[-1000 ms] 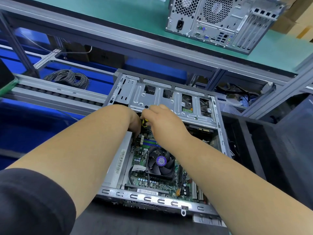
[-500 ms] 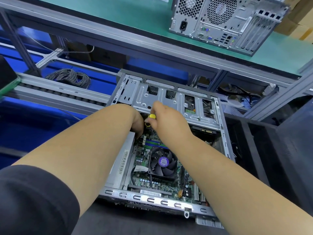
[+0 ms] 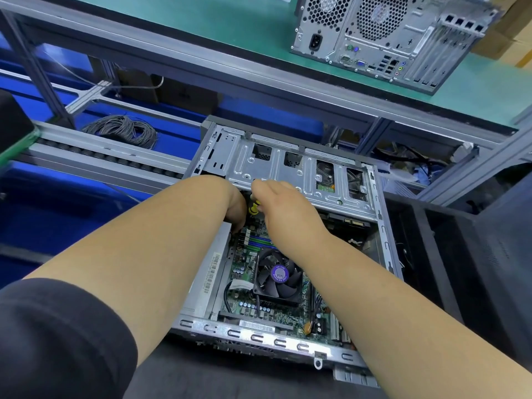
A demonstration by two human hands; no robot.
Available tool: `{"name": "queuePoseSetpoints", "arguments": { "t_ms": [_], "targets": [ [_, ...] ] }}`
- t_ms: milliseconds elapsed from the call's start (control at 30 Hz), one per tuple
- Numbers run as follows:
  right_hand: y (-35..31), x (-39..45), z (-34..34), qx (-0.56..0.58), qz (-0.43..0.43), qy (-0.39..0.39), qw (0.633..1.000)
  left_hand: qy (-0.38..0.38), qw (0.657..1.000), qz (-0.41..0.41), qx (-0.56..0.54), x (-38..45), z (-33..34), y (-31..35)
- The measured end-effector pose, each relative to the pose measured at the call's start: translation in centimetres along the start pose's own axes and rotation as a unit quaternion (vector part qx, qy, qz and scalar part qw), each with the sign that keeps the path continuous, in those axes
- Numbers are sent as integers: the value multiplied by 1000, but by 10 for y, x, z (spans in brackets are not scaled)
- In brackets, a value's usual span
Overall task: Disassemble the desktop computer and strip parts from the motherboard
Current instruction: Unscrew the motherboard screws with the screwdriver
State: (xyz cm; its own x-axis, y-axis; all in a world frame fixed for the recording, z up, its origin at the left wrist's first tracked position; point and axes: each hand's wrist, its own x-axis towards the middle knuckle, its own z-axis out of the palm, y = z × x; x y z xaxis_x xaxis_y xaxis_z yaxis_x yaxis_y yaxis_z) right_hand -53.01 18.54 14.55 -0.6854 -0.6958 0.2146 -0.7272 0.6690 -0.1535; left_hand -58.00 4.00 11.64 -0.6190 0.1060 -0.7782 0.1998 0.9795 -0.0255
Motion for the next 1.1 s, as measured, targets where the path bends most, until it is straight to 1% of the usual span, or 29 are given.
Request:
{"name": "queuePoseSetpoints", "arguments": {
  "t_ms": [100,200,367,533,633,767,867,1000,1100],
  "targets": [
    [0,-1,-1,1,-13,-2,1000,8,1000,-3,-12,1,2,-2],
    [-1,0,-3,18,-15,17,1000,23,999,-18,-30,0,1,-6],
    [-1,2,-2,9,12,32,999,-17,999,-30,-4,1,0,-4],
    [2,3,-3,7,37,30,999,-6,1000,-22,-8,4,0,-4],
    [2,-1,-2,30,35,26,999,-15,1000,-17,-2,4,0,-4],
    [1,-2,-3,65,19,20,997,12,1000,-21,-19,-1,0,-6],
    [2,0,-1,49,20,23,998,10,999,-29,-31,0,0,-5],
    [3,-3,0,32,26,34,999,-11,1000,-26,-5,3,1,-3],
    [3,-4,-1,32,22,33,999,-7,1000,-18,11,5,2,-4]
  ]
}}
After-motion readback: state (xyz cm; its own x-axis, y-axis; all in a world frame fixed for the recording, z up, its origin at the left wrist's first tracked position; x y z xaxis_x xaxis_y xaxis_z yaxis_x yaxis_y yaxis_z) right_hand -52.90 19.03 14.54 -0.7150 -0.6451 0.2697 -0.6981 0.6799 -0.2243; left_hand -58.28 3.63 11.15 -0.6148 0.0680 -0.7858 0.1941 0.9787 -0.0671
